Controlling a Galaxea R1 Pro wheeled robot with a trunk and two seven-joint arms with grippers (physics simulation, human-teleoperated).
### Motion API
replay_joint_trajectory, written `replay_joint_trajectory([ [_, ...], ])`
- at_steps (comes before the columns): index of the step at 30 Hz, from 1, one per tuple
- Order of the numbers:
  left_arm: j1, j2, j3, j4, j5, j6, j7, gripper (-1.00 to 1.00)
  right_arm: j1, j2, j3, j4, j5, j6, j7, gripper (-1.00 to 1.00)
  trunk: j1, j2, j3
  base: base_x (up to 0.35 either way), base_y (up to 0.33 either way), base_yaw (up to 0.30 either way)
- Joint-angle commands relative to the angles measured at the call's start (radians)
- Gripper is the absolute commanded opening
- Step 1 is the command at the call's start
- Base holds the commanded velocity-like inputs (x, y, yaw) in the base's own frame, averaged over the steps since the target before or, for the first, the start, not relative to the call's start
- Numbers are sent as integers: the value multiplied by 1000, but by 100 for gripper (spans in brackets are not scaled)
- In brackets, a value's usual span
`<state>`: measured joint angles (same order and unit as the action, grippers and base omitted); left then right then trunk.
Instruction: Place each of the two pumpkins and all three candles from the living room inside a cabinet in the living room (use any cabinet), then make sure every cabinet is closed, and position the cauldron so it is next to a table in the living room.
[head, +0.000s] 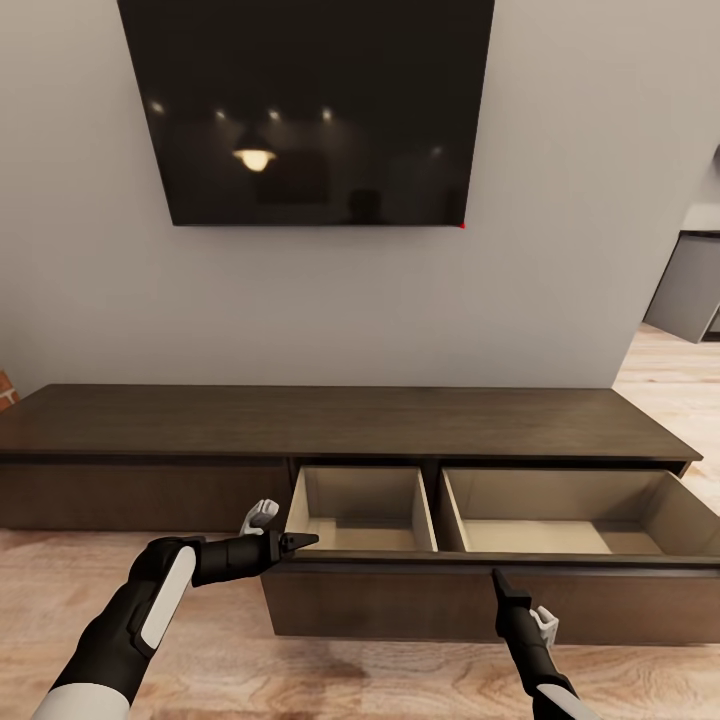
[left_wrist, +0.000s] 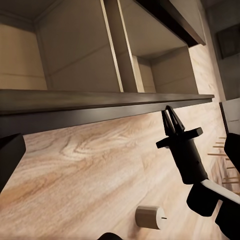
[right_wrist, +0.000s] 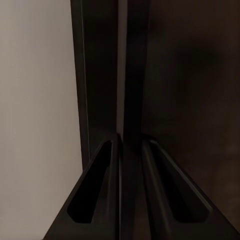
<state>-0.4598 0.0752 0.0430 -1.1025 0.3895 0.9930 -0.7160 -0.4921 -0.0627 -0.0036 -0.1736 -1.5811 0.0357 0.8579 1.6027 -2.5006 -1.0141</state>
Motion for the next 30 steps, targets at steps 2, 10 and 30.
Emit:
replay_joint_trajectory([
  [2, 0, 0, 2, 0, -3, 4, -5, 100, 21, 0, -6, -1, -8, 6, 58, -100, 0, -1, -1, 0, 0, 0],
  [10, 0, 0, 2, 0, -3, 4, -5, 100, 21, 0, -6, -1, -8, 7, 58, 100, 0, -1, -1, 0, 0, 0],
  [30, 0, 0, 2, 0, 2, 4, -6, 100, 21, 0, -5, -2, -9, 9, 58, 100, 0, -1, -1, -73, 0, 0],
])
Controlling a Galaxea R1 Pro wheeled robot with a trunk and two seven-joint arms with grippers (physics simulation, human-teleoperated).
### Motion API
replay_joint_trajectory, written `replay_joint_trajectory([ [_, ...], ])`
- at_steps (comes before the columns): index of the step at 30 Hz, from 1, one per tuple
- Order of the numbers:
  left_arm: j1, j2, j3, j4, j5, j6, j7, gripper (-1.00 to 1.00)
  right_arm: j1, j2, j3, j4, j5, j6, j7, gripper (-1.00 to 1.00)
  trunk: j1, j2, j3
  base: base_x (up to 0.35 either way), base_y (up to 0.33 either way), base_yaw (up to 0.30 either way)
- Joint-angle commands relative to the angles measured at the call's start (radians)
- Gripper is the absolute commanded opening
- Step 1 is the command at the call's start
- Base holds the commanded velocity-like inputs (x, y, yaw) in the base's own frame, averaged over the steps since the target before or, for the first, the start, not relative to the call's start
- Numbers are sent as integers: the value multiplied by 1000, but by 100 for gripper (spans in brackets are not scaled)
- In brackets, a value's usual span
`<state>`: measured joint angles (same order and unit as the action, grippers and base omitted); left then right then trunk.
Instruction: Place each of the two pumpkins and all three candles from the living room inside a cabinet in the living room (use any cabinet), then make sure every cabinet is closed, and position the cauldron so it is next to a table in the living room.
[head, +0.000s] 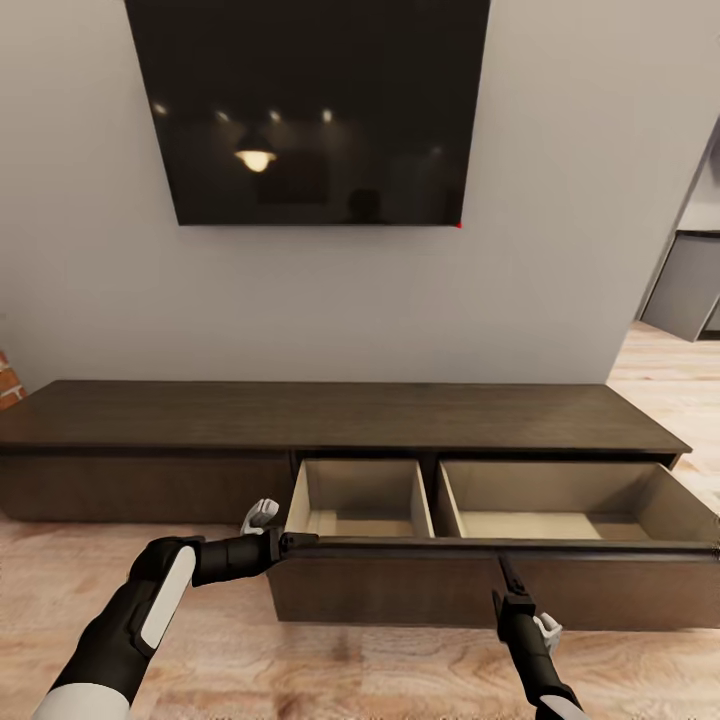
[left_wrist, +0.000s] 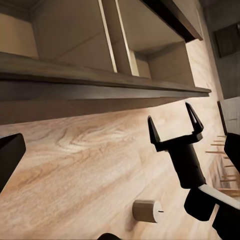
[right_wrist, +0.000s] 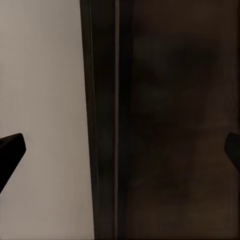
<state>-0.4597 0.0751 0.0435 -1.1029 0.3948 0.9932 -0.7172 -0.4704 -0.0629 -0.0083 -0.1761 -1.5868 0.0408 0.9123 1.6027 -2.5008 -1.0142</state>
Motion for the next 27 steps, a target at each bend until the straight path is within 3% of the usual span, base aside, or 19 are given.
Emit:
replay_joint_trajectory([
  [1, -1, 0, 2, 0, 0, 4, -5, 100, -1, 0, 0, 0, -3, 5, 3, 100, 0, 0, -1, -102, 0, 0],
  [8, -2, 15, -3, -10, 130, 5, -17, 100, -1, -2, 3, 0, 1, 31, 5, 100, -2, 0, 11, -27, 0, 0],
  [11, -3, 22, -3, -10, 147, 5, -18, 100, -1, -3, 4, 0, 5, 71, 3, 100, -7, 8, 22, -2, 0, 0],
  [19, -3, 32, -4, -3, 200, 6, -19, 100, -1, -5, 9, 41, 8, 284, -4, 100, -37, 64, 47, 0, 0, 0],
  [27, -4, 33, -49, 0, 224, 7, -23, 100, 7, -4, 14, 101, 12, 454, -7, 100, -68, 120, 72, -25, 0, 0],
])
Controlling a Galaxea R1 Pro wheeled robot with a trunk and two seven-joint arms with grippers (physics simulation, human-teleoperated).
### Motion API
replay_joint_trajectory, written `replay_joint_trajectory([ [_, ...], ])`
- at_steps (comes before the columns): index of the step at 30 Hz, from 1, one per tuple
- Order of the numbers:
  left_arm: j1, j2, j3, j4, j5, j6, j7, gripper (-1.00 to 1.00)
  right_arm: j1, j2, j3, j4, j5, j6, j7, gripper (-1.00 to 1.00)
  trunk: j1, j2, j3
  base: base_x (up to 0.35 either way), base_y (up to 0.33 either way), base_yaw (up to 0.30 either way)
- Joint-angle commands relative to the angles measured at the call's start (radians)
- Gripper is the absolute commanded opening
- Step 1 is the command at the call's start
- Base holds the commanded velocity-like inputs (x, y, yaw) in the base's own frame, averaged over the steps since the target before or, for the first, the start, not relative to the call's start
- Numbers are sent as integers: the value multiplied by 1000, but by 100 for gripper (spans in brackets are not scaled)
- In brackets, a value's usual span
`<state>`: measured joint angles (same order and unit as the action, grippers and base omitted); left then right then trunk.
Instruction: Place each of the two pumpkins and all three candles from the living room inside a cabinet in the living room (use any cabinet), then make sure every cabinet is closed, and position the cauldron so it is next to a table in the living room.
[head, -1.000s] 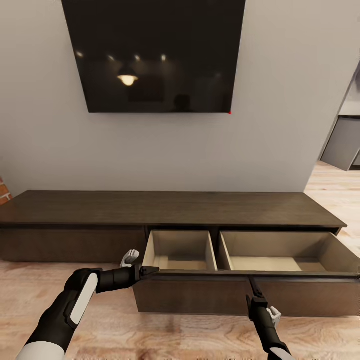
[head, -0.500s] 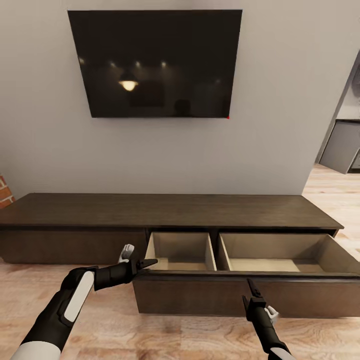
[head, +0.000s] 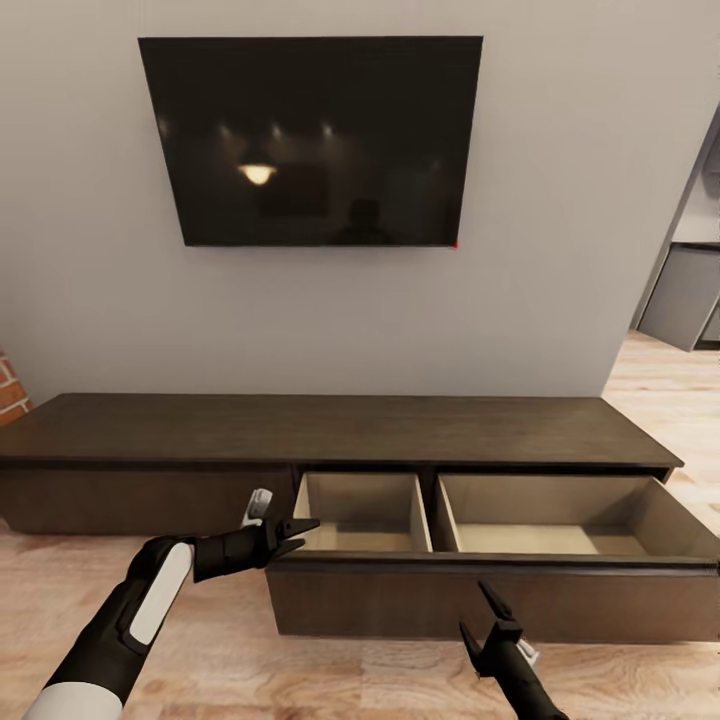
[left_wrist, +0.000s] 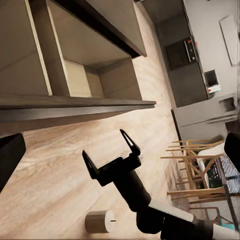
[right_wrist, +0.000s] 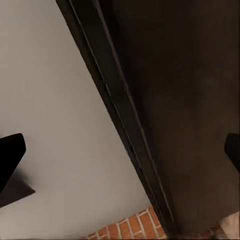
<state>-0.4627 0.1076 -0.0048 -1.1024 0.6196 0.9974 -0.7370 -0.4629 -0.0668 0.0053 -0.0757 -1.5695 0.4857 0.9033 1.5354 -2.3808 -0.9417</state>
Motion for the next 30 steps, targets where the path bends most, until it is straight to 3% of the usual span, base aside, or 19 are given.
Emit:
replay_joint_trajectory([
  [1, -1, 1, -3, 0, 9, 3, -3, 100, 2, 0, 1, 11, -5, 17, 1, 100, -4, 7, 2, -197, 0, 0],
  [5, -1, 3, -7, 0, 26, 3, -4, 100, 19, -1, 11, 39, 8, 46, 2, 100, -20, 35, 15, -91, 0, 0],
  [7, -1, 3, -7, 1, 29, 3, -4, 100, 31, -1, 31, 44, 57, 55, 5, 100, -27, 49, 21, -26, 0, 0],
  [10, -1, 3, -7, 1, 30, 3, -4, 100, 40, -6, 55, 47, 167, 48, 6, 100, -39, 70, 30, -9, 0, 0],
  [14, -1, 3, -11, 1, 31, 3, -4, 100, 42, -8, 64, 48, 229, -21, 11, 100, -54, 98, 43, -3, 0, 0],
  [15, -1, 3, -14, 1, 31, 3, -4, 100, 42, -8, 66, 47, 243, -71, 18, 100, -58, 105, 46, 0, 0, 0],
  [18, -1, 4, -16, 1, 31, 3, -4, 100, 42, -8, 68, 47, 254, -122, 36, 100, -70, 126, 56, 0, 0, 0],
  [30, -1, 3, -18, 1, 31, 3, -4, 100, 43, -8, 87, 48, 258, -142, 47, 100, -116, 210, 93, 0, 0, 0],
])
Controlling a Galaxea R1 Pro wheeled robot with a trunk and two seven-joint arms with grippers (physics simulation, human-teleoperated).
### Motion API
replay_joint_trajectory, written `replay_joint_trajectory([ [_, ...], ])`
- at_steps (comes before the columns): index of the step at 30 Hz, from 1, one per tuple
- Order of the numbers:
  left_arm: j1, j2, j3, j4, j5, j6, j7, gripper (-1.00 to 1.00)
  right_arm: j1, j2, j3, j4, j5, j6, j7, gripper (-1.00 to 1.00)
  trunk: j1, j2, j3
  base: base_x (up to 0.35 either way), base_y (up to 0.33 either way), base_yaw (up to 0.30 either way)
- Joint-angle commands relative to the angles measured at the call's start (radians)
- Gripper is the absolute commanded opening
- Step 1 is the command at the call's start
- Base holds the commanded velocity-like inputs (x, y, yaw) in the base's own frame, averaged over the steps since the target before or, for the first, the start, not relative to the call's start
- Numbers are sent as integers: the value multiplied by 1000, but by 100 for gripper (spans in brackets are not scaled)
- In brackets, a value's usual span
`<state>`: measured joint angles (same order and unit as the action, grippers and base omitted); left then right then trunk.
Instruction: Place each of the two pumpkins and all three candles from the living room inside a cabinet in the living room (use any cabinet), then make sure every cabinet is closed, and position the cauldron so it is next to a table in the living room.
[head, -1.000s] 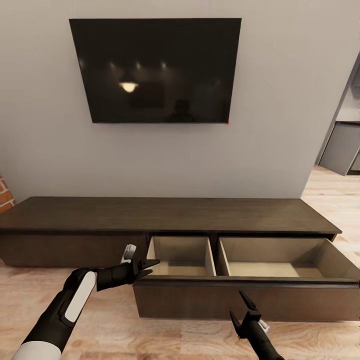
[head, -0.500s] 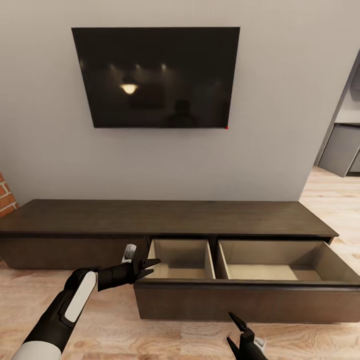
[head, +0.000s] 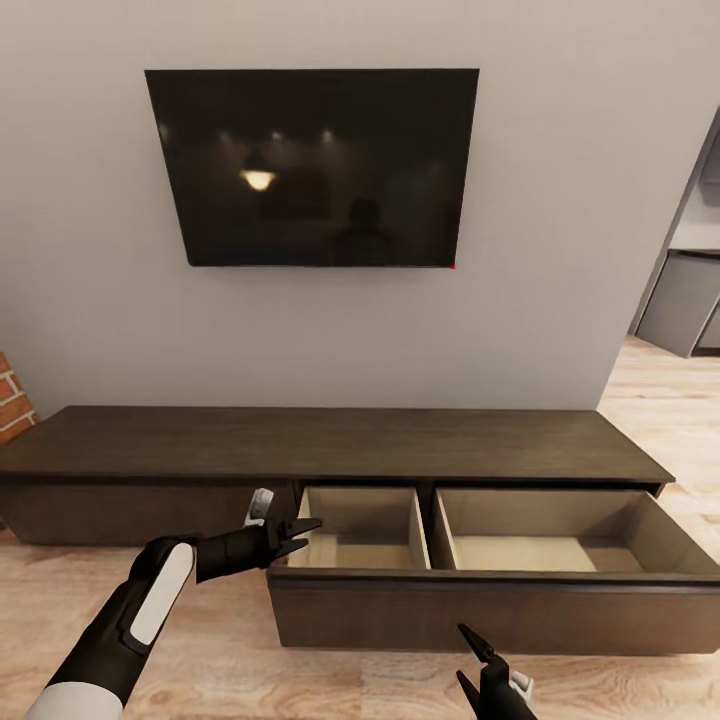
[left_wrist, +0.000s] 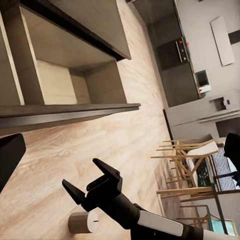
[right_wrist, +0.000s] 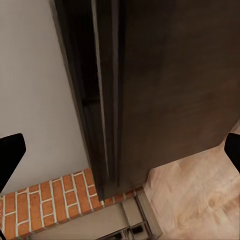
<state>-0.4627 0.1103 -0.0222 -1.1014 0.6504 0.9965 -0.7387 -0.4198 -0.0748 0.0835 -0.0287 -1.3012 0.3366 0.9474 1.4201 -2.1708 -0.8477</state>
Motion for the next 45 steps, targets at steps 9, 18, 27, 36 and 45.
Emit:
replay_joint_trajectory([
  [9, -1, 0, -20, 0, 0, 4, -2, 100, -1, 1, 11, 0, -9, 5, -7, 100, -35, 63, 27, 0, 0, 0],
  [18, -1, 0, -22, 0, 0, 4, -2, 100, -1, 1, 12, 1, -9, -64, -7, 100, -69, 126, 56, 0, 0, 0],
  [27, -1, 0, -22, 0, 0, 4, -2, 100, -1, 3, 10, 1, 35, -74, -7, 100, -88, 161, 71, 0, 0, 0],
  [36, -1, 0, -22, 0, 1, 4, -2, 100, -1, 3, 10, 1, 40, -74, -7, 100, -96, 175, 77, 0, 0, 0],
  [45, -1, 0, -24, 0, 0, 4, -2, 100, -1, 2, 10, 1, 41, -74, -7, 100, -108, 196, 87, 0, 0, 0],
])
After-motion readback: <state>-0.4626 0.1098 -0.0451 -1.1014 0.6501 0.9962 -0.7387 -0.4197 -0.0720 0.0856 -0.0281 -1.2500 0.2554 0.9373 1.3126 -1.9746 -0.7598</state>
